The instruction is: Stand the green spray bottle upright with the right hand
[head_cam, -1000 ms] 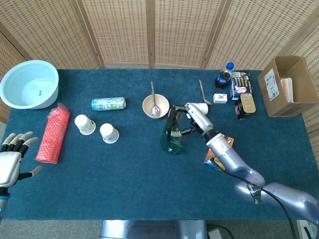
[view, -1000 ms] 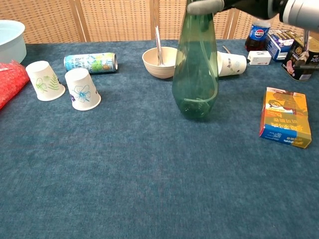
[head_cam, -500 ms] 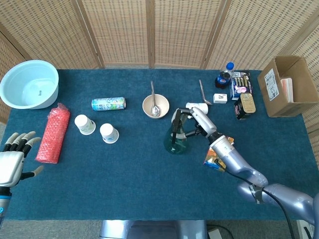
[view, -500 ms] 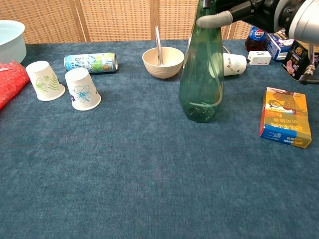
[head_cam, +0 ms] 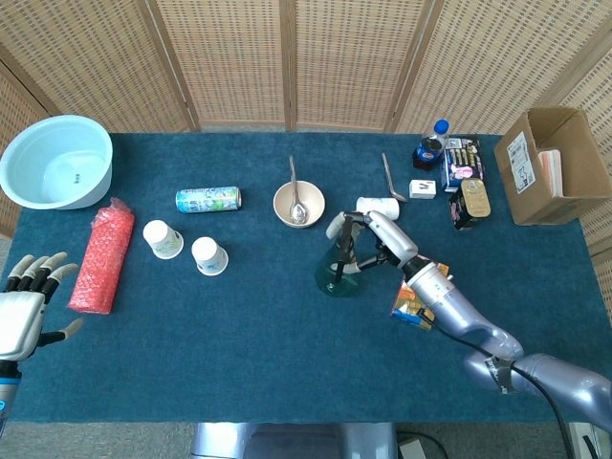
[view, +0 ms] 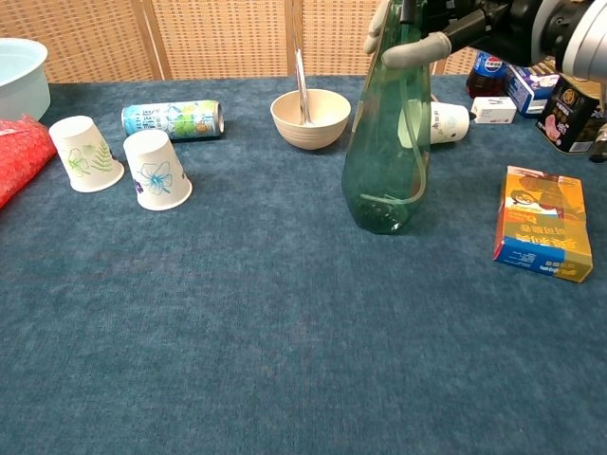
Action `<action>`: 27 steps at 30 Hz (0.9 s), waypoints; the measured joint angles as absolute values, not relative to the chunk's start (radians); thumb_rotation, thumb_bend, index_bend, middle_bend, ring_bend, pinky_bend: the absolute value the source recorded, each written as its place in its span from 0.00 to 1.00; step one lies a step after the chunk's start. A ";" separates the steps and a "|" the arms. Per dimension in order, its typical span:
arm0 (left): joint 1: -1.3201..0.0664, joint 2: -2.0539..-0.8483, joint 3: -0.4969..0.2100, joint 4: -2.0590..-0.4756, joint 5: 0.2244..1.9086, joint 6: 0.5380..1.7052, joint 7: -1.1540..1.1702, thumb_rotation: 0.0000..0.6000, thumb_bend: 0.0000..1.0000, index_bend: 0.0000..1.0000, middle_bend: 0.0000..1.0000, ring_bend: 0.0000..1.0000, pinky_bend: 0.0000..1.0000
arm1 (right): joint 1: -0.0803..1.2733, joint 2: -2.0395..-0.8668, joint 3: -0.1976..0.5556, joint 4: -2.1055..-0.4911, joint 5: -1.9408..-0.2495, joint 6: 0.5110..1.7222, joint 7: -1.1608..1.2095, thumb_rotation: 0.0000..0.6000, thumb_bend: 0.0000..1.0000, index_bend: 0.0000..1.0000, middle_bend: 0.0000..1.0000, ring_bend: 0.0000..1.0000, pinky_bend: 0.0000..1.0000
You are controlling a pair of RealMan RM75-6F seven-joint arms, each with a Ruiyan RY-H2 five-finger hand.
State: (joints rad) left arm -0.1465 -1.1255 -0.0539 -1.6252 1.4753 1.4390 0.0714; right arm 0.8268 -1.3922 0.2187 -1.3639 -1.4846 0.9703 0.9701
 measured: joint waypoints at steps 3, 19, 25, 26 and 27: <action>-0.147 -1.126 -0.053 -1.625 1.475 1.438 0.071 1.00 0.12 0.19 0.14 0.14 0.05 | 0.828 -1.390 0.218 -1.364 -1.485 0.968 0.974 1.00 0.14 0.41 0.41 0.31 0.49; -0.152 -1.128 -0.055 -1.620 1.476 1.434 0.067 1.00 0.12 0.19 0.14 0.14 0.04 | 0.842 -1.375 0.207 -1.361 -1.498 0.950 1.016 1.00 0.13 0.28 0.35 0.24 0.37; -0.153 -1.130 -0.056 -1.619 1.478 1.435 0.066 1.00 0.12 0.19 0.14 0.14 0.04 | 0.846 -1.375 0.204 -1.356 -1.503 0.948 1.036 1.00 0.13 0.26 0.33 0.22 0.33; -0.153 -1.130 -0.056 -1.619 1.478 1.435 0.066 1.00 0.12 0.19 0.14 0.14 0.04 | 0.847 -1.374 0.203 -1.354 -1.503 0.948 1.039 0.99 0.13 0.26 0.33 0.22 0.32; -0.153 -1.130 -0.056 -1.619 1.478 1.434 0.066 1.00 0.12 0.19 0.14 0.14 0.04 | 0.848 -1.374 0.202 -1.353 -1.504 0.948 1.039 0.99 0.12 0.25 0.33 0.21 0.30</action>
